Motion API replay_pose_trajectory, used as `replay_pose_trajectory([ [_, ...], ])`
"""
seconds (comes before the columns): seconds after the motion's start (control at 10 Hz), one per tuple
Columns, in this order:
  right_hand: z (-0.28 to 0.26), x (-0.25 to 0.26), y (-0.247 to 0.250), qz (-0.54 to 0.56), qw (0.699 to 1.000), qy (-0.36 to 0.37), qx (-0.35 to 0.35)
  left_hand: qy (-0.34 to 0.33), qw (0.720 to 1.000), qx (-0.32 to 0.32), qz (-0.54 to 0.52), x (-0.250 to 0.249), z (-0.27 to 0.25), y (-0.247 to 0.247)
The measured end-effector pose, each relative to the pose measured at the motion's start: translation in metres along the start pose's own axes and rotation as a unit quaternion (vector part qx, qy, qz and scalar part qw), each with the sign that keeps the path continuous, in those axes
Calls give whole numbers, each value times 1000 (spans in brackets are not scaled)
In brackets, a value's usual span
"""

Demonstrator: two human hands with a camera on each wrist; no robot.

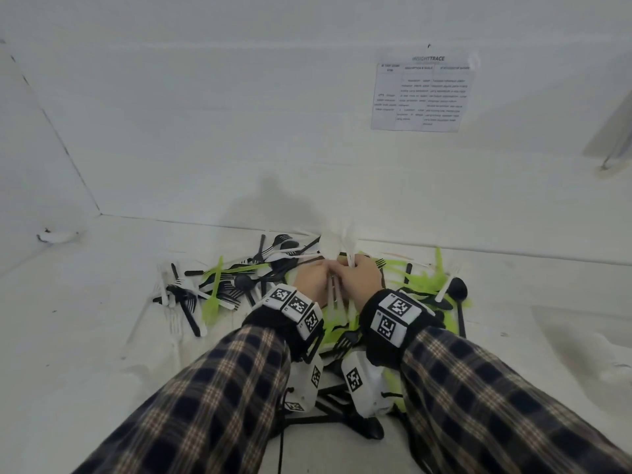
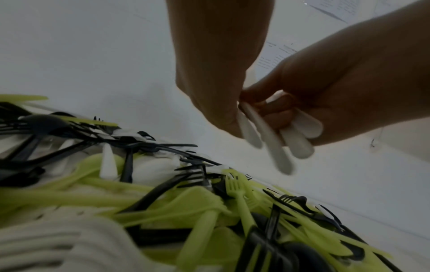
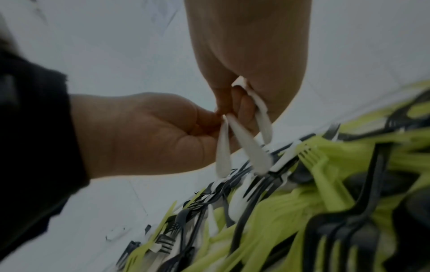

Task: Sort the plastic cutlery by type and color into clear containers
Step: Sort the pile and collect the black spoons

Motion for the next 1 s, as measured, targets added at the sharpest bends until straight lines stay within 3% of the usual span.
replay_pose_trajectory([
  [0.2,-2,-4,-21,-45,999,-2,-12,9,1000,-12,4,11,7,21],
  [0.3,-6,-6,-45,-95,995,5,38,19,995,-18,92,6,10,32],
  [0.4,-10,-6,-53,-123,991,11,46,44,980,23,194,15,24,42],
  [0.5,-13,-1,-57,-99,991,7,87,47,976,12,210,6,19,53],
  [0.6,-4,9,-50,-69,995,-8,67,56,987,-51,141,-11,8,75],
  [0.7,13,24,-42,-113,993,13,34,67,976,-98,183,-10,32,107],
  [0.8,28,41,-35,-192,980,42,16,59,961,-128,238,-38,13,120],
  [0.9,44,53,-44,-263,961,72,35,66,912,-77,397,-42,20,127],
  [1.0,56,58,-60,-344,933,95,54,41,942,-109,314,-42,25,130],
])
Point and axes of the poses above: each hand's wrist, its own z-axis towards the middle knuckle, its own y-axis out of the back of the hand, x = y × z, the point moved 9 cm from there along z, towards the middle knuckle, and after that the axes turned 7 degrees about -y, right-handed, at the moved point
